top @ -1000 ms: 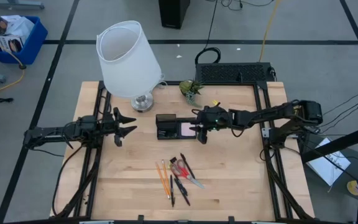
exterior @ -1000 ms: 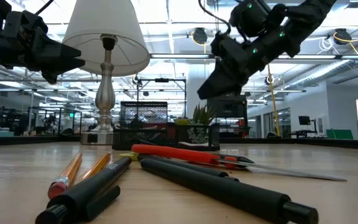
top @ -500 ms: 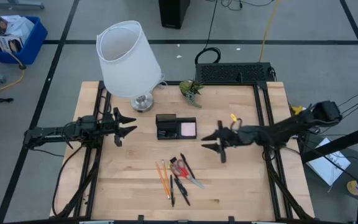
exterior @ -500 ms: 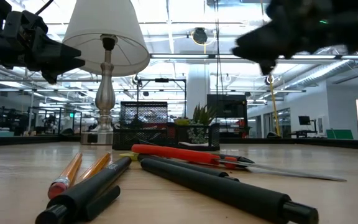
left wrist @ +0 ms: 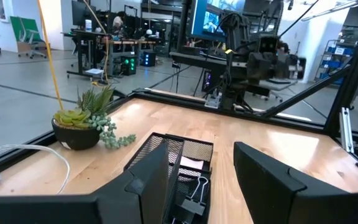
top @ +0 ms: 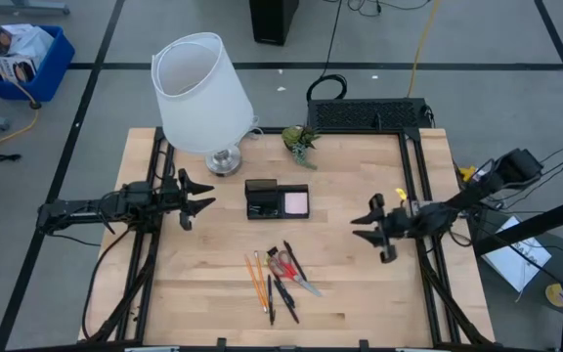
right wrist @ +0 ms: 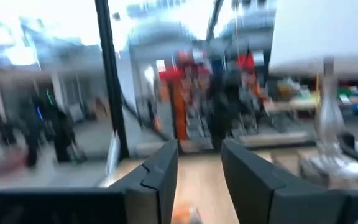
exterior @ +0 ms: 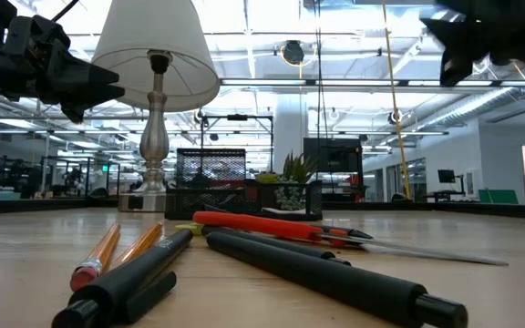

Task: Pick and place office supplies into organizer
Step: Put the scissors into the black desk organizer

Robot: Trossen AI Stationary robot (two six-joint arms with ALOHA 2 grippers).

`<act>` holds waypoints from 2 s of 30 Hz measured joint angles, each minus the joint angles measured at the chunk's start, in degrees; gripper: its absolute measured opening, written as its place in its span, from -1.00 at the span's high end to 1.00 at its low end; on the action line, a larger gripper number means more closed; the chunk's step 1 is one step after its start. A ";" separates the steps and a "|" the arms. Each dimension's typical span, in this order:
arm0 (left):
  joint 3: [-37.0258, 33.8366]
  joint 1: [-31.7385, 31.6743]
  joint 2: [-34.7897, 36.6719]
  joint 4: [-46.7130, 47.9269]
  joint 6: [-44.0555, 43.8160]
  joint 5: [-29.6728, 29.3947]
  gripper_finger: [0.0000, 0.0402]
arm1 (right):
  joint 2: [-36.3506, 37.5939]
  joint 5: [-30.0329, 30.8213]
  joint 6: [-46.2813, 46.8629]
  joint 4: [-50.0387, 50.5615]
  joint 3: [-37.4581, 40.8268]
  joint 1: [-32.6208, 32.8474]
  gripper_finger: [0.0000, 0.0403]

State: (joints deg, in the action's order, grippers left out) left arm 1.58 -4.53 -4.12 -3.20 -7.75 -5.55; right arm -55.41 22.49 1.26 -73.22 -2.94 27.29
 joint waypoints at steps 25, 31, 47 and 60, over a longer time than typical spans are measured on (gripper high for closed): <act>-0.06 10.53 -20.24 -16.27 -7.72 -1.77 0.07 | 2.07 -0.01 2.53 -3.23 2.05 0.19 0.40; 3.31 17.60 -37.07 -26.65 -5.96 -6.07 0.07 | 2.11 -0.03 2.53 -3.22 2.08 0.19 0.41; 43.85 23.76 -82.74 -1.30 -1.97 -8.98 0.07 | 2.11 -0.05 2.53 -3.05 2.10 0.18 0.40; 52.11 24.49 -91.80 1.94 2.66 -2.18 0.07 | 2.11 -0.05 2.54 -3.03 2.10 0.18 0.41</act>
State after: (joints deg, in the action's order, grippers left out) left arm 53.68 19.96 -95.92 -1.27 -5.08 -7.73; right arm -53.30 22.44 3.80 -76.25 -0.84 27.47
